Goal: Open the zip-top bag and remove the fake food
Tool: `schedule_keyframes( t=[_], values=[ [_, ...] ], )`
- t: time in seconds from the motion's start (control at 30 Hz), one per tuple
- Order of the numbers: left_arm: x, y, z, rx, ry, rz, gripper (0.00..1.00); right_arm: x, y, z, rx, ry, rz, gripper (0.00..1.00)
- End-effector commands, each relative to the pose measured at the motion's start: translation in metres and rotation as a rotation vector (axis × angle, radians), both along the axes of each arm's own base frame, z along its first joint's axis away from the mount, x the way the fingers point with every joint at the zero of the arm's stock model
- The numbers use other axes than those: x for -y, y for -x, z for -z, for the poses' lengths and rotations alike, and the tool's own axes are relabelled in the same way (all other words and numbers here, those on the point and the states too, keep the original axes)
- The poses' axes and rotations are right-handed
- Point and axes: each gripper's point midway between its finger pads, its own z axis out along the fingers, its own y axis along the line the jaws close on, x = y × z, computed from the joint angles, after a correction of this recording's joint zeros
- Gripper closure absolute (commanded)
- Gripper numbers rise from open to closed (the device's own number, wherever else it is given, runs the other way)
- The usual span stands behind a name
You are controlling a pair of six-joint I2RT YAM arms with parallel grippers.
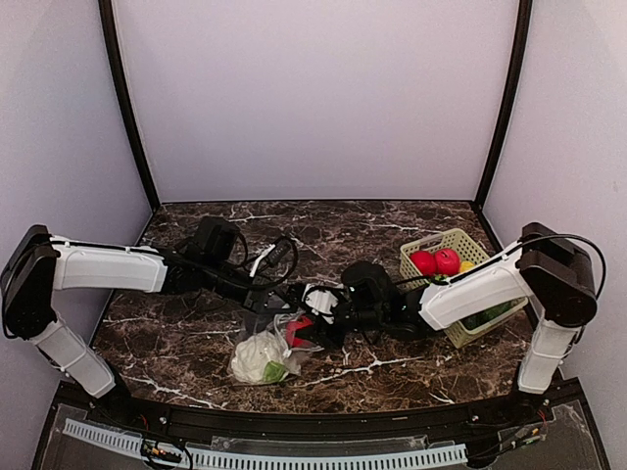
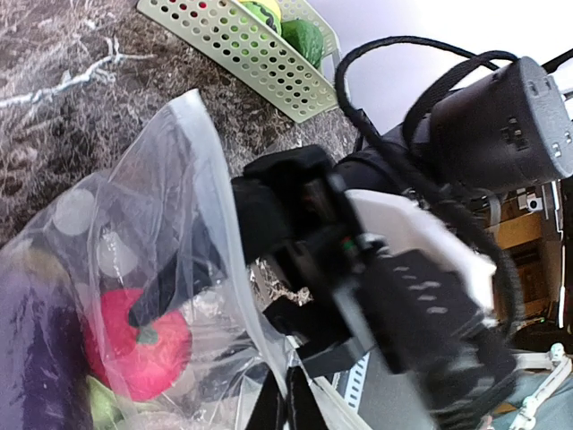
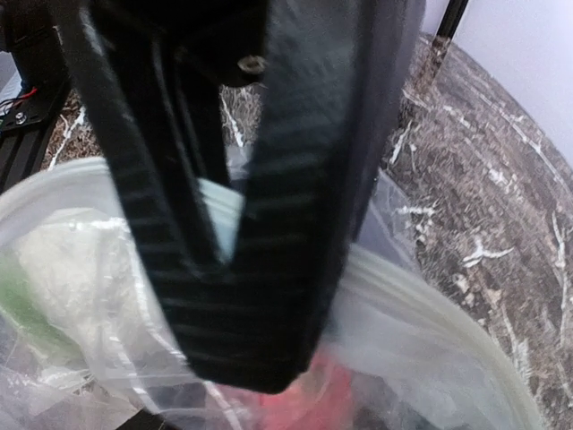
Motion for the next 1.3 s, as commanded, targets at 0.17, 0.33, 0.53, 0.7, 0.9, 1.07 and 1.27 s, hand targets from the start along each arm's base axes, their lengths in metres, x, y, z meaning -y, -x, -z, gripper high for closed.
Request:
schedule_keyframes(
  t=[0.17, 0.33, 0.53, 0.7, 0.9, 1.07, 1.27],
  values=[
    [-0.007, 0.002, -0.016, 0.028, 0.066, -0.02, 0.99, -0.016, -0.006, 0.019, -0.011, -0.001, 0.012, 0.33],
    [-0.008, 0.003, -0.017, 0.032, 0.061, -0.024, 0.99, -0.01, -0.004, 0.035, -0.039, 0.031, 0.026, 0.24],
    [-0.009, 0.002, -0.014, 0.031, 0.049, -0.027, 0.99, -0.002, -0.002, 0.055, -0.065, 0.078, 0.042, 0.15],
    [-0.008, 0.001, -0.008, 0.018, 0.036, -0.025, 0.99, 0.005, 0.0, 0.07, -0.093, 0.11, 0.059, 0.13],
    [-0.008, -0.001, 0.002, 0.007, 0.01, -0.029, 0.99, 0.009, -0.003, 0.084, -0.095, 0.139, 0.084, 0.19],
    [-0.009, -0.003, 0.006, 0.011, -0.013, -0.04, 0.99, 0.004, -0.004, 0.074, -0.088, 0.117, 0.081, 0.33],
    [-0.01, -0.005, 0.011, 0.011, -0.037, -0.052, 0.99, 0.007, -0.004, 0.025, -0.047, 0.027, 0.085, 0.46]
  ],
)
